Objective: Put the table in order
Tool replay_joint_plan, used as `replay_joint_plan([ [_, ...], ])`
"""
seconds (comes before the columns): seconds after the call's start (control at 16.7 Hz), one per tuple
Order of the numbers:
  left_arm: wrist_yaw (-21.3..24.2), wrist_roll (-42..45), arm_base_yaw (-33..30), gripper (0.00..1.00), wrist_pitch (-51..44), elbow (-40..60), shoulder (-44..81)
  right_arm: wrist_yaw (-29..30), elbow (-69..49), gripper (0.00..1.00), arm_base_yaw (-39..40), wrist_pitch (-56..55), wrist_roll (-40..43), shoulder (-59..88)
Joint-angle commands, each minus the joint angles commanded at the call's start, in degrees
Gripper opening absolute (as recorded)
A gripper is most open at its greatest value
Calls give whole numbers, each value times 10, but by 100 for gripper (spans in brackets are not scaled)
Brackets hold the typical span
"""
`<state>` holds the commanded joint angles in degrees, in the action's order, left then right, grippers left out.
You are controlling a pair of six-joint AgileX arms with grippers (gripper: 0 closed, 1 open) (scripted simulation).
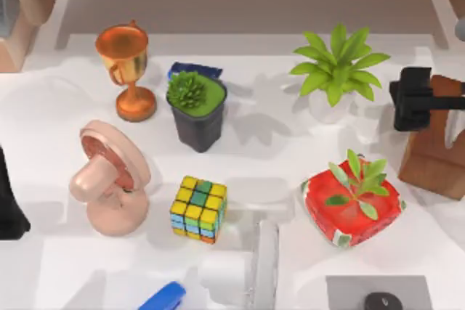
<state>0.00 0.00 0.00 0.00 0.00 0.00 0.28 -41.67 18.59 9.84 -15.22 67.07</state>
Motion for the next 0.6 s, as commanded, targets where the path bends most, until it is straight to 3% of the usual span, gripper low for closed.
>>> replay_joint_plan([
  [0.6,0,0,0,100,0,0,0,-61,129,100,-430,-657,613,154],
])
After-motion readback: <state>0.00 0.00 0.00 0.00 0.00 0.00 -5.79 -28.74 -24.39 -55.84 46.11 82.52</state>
